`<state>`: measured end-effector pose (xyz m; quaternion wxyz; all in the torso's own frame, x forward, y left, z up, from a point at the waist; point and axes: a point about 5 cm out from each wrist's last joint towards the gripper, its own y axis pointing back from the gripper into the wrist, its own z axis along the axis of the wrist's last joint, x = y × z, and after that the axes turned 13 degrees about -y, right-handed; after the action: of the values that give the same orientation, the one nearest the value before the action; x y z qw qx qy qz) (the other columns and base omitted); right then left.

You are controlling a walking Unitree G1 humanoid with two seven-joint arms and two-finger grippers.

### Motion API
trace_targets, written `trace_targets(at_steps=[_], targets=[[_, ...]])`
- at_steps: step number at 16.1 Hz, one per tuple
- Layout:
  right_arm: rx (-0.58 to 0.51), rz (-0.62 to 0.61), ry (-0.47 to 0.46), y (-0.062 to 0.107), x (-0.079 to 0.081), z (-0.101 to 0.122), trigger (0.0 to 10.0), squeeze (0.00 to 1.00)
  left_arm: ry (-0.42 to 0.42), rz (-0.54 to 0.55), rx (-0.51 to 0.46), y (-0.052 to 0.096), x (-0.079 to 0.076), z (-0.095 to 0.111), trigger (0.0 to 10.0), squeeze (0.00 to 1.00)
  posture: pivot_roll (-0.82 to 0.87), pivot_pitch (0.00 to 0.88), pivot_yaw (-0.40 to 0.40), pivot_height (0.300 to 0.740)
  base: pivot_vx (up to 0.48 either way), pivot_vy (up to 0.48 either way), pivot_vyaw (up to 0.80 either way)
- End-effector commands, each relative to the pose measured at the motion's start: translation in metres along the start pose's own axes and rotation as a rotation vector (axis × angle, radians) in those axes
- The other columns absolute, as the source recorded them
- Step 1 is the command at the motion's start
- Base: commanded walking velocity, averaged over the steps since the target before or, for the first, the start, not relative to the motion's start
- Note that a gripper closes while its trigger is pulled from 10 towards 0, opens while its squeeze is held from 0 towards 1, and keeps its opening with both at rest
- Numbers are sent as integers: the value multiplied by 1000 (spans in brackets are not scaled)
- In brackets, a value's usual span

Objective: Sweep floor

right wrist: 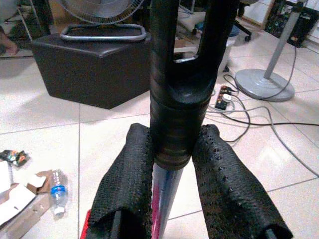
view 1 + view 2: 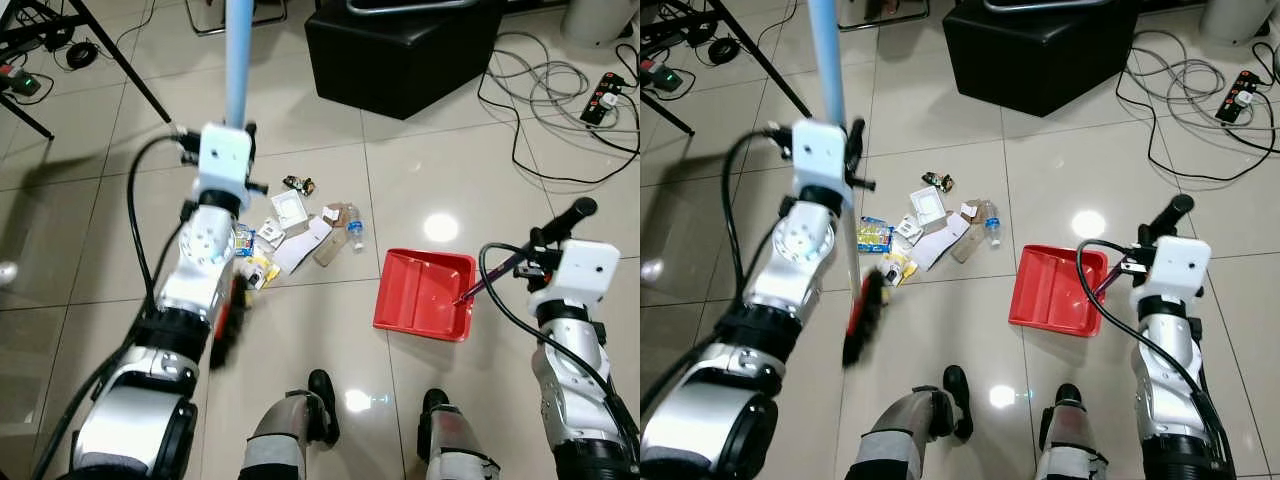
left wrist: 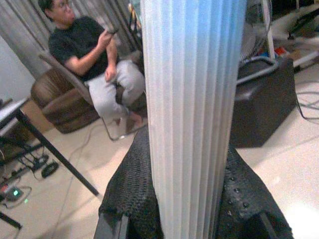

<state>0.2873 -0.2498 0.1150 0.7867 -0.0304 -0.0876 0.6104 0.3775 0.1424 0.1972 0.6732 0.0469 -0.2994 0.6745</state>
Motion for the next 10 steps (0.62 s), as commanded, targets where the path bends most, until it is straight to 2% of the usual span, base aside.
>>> trace_targets(at_steps=[1, 4, 8, 10], targets=[[80, 12, 11, 10, 1, -19, 10000, 0, -22, 10, -7, 2, 6, -3, 10000, 0, -8, 327, 190, 740, 0, 0, 0], [78, 9, 11, 9, 0, -21, 10000, 0, -25, 6, -2, 4, 4, -6, 10000, 0, -8, 327, 190, 740, 0, 0, 0], [78, 16, 4, 8, 1, -23, 10000, 0, -25, 31, -8, 1, 11, -5, 10000, 0, -8, 319, 187, 740, 0, 0, 0], [73, 24, -6, 7, 5, -23, 10000, 0, 2, 46, -25, -1, 15, 1, 10000, 0, -5, 318, 187, 740, 0, 0, 0]])
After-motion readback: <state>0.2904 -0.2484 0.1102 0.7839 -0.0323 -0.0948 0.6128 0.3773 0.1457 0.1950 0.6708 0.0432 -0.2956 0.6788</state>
